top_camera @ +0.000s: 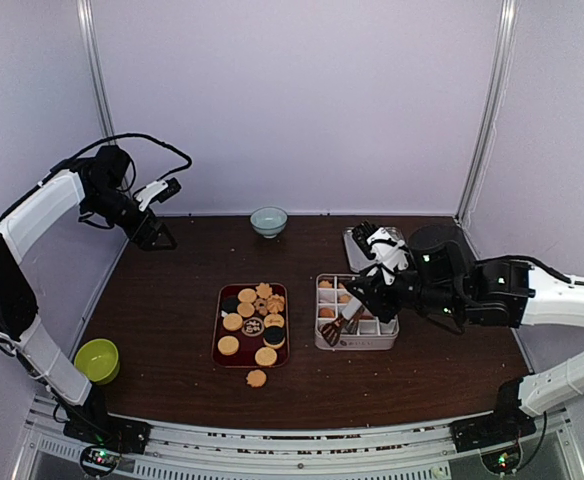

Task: Pack the cookies
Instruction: Place the fake cookies in the empty pocket of the box.

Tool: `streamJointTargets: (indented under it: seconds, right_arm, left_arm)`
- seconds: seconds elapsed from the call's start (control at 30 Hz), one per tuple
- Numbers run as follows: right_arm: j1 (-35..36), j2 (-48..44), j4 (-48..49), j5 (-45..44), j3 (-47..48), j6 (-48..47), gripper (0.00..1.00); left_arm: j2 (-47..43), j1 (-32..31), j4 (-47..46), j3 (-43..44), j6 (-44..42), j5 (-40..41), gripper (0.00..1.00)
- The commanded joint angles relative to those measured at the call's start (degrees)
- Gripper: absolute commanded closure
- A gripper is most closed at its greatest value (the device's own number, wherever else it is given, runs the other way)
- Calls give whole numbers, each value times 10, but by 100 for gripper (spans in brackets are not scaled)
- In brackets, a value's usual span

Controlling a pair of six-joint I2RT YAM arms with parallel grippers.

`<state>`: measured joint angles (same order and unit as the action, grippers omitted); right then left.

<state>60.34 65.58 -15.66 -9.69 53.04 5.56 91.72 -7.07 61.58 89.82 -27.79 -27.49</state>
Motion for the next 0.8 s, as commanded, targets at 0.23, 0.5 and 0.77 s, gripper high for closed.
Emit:
streamJointTargets:
  seconds: [0.23, 0.5, 0.77]
  right_arm:
    - [-3, -5, 18, -20, 45, -26, 75]
    - [-4, 9, 39, -5, 58, -30, 76]
    - [-3, 99, 99, 35, 133, -46, 76]
  left_arm:
    - [-9, 2, 5, 11, -9, -15, 18]
    - [-11, 2, 5, 10, -12, -15, 18]
    - [-11, 3, 9, 6, -16, -5, 19]
